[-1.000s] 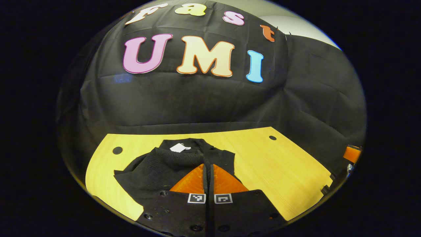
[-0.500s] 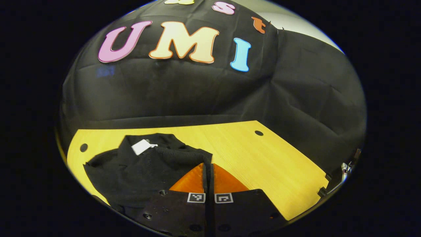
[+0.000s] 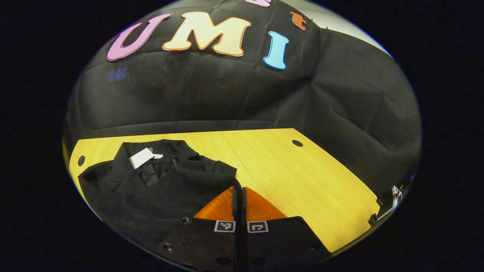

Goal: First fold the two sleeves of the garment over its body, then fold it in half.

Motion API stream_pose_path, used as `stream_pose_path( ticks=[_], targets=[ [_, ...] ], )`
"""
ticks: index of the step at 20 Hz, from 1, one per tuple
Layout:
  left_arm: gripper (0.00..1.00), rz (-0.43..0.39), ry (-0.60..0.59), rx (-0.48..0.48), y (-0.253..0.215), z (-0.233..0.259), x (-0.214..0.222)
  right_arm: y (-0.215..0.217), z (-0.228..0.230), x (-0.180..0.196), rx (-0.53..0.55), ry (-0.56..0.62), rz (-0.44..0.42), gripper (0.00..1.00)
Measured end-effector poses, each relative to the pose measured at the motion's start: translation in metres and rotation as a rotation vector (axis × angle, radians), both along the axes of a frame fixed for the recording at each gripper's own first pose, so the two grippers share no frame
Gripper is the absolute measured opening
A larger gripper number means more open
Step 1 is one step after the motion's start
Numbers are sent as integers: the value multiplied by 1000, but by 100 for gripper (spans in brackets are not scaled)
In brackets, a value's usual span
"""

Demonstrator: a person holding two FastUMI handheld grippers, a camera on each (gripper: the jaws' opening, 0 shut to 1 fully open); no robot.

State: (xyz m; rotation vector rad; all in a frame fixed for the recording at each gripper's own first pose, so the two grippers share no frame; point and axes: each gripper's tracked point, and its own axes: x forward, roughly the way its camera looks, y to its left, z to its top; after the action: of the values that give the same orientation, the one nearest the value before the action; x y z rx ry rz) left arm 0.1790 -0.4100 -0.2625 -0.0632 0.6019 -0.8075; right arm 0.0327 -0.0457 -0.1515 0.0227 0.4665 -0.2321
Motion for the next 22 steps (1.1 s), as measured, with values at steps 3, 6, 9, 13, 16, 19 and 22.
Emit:
stream_pose_path(
  ticks=[3, 6, 9, 13, 16, 19, 22],
  targets=[
    [2, -11, 4, 3, -4, -2, 0, 4, 0, 6, -17, 8, 23, 98],
    [31, -61, 18, -33, -13, 5, -11, 8, -1, 11, -19, 11, 49, 98],
    [75, -67, -2, -50, -12, 19, -13, 17, -10, 17, -8, 15, 83, 99],
    [95, 5, -93, -114, 32, 43, -9, 29, -23, 22, -8, 47, 155, 98],
    [95, 77, -162, -141, 79, 73, -11, 40, -37, 24, -4, 74, 225, 99],
    [95, 161, -202, -179, 133, 95, -27, 56, -57, 25, 14, 108, 303, 99],
    [94, 263, -246, -171, 197, 99, -45, 68, -74, 22, 33, 145, 371, 98]
  ],
)
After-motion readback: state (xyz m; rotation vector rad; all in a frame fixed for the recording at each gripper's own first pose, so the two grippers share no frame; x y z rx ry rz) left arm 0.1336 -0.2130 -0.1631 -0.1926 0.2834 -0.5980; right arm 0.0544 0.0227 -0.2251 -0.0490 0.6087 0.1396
